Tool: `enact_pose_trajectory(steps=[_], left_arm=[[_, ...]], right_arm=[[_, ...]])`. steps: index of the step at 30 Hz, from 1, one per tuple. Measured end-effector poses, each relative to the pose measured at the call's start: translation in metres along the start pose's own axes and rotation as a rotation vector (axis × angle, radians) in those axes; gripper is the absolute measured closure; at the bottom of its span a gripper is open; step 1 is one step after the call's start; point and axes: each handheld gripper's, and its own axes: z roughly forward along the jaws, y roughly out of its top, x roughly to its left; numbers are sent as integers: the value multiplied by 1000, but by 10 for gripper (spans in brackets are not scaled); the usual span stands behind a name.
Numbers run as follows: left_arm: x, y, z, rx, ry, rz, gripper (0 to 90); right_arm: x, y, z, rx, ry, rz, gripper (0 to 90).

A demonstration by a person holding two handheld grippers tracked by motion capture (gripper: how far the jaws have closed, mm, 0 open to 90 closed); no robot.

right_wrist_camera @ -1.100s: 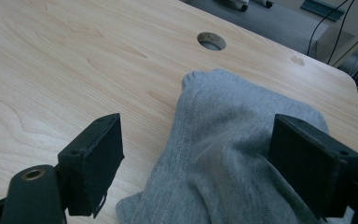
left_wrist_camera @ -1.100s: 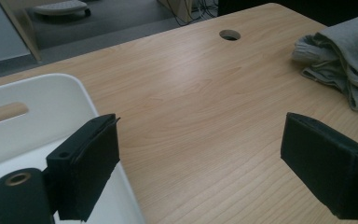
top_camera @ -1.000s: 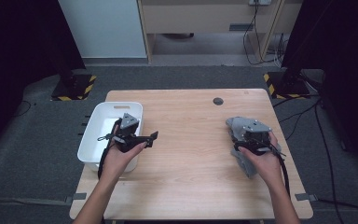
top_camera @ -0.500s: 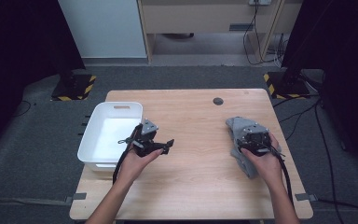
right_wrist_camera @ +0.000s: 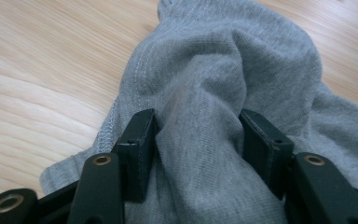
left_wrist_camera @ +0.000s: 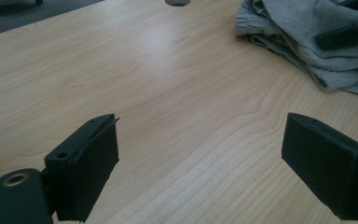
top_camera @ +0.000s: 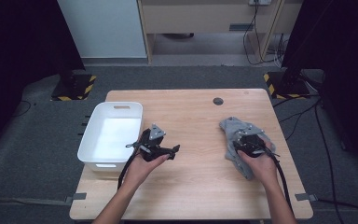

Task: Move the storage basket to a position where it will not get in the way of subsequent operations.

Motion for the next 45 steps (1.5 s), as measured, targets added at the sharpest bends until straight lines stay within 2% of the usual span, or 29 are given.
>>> enact_pose_trajectory(steps=[1,3,4,5,7,8,16,18,23,32,36,41,44,45], left_arm=[[-1,-1,1,5,-1,2,102],[-2,-4,4,15,-1,5,102],[-2,-4,4,15,-1,5,102],[-3,-4,5,17,-1,5,102],[-3,-6,7,19,1,6,102],[-4,-7,8,22,0,7,102],[-9,-11,15,36,2,22,104],[-10,-11,17,32,3,18,104],[-8,-14,19,30,13,10,102],[-9,-20,19,37,-4,23,102],[-9,-20,19,33,-2,28,102],[-7,-22,17,27,5,13,103],[-5,-23,15,22,9,5,104],[-5,-25,15,21,10,-1,104]], right_arm=[[9,4,2,-13,24,-13,493],[18,7,4,-21,43,-20,493],[18,7,4,-21,43,-20,493],[26,11,6,-23,58,-39,494],[34,15,7,-26,73,-63,495],[34,15,7,-26,73,-63,495],[64,28,12,-47,149,-123,496],[67,29,13,-50,154,-130,496],[83,37,16,-62,179,-156,491],[99,45,15,-63,190,-167,484],[109,47,16,-65,195,-181,440],[105,53,9,-67,191,-171,368],[103,56,4,-79,185,-165,360],[101,61,-3,-97,181,-167,369]])
